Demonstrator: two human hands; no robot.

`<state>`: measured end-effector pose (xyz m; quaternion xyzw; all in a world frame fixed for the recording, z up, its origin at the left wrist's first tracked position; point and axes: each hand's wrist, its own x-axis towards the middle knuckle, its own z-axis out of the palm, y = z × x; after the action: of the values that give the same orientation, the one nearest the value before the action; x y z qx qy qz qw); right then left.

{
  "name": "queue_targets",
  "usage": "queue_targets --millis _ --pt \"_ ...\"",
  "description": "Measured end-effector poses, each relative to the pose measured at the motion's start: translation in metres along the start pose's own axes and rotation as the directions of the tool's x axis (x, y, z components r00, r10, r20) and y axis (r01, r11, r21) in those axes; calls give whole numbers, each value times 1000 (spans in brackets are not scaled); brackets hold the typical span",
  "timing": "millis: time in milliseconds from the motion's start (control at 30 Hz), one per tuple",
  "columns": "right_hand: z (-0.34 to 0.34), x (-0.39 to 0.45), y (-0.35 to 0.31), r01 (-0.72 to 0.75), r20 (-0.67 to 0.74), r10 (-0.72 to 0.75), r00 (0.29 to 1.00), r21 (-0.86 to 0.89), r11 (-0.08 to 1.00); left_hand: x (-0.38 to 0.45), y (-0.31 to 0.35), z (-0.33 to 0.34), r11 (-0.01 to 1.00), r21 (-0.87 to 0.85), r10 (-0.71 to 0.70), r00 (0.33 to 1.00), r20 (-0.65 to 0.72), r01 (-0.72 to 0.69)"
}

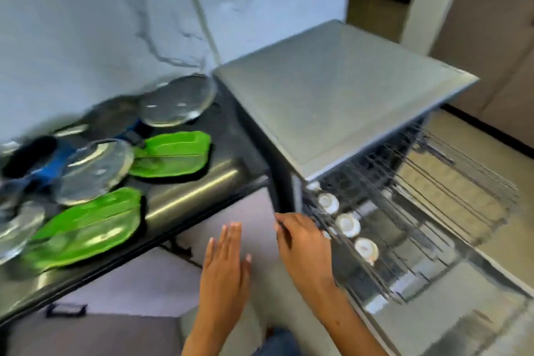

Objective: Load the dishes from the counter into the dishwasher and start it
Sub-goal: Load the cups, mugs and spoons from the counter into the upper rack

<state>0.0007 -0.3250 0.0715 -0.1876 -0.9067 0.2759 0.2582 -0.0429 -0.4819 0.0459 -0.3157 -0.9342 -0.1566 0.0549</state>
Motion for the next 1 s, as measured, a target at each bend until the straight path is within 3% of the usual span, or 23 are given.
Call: queue_targets --millis 167,267,433,600,800,1000 --pt "41 32 -147 366 37 -387 921 255 895 -36 -90 -111 939 71 -306 913 -271 336" --pt "82 41 -229 504 65 -566 822 378 776 -62 -147 -163 857 59 -446 793 -416 513" --pt "167 40 -356 640 72 -762 644 496 587 -110 -267 -211 682 77 -585 605 -540 728" --pt "255 29 -460 676 80 -842 534 558 482 -138 -399 -243 490 122 -778 496 -385 863" --pt "332 21 -526 710 171 -892 417 551 438 -139 -546 -282 343 183 -873 385 -300 921" --pt "372 18 -543 699 174 -889 423 562 442 -133 -647 -295 286 340 -908 367 -202 896"
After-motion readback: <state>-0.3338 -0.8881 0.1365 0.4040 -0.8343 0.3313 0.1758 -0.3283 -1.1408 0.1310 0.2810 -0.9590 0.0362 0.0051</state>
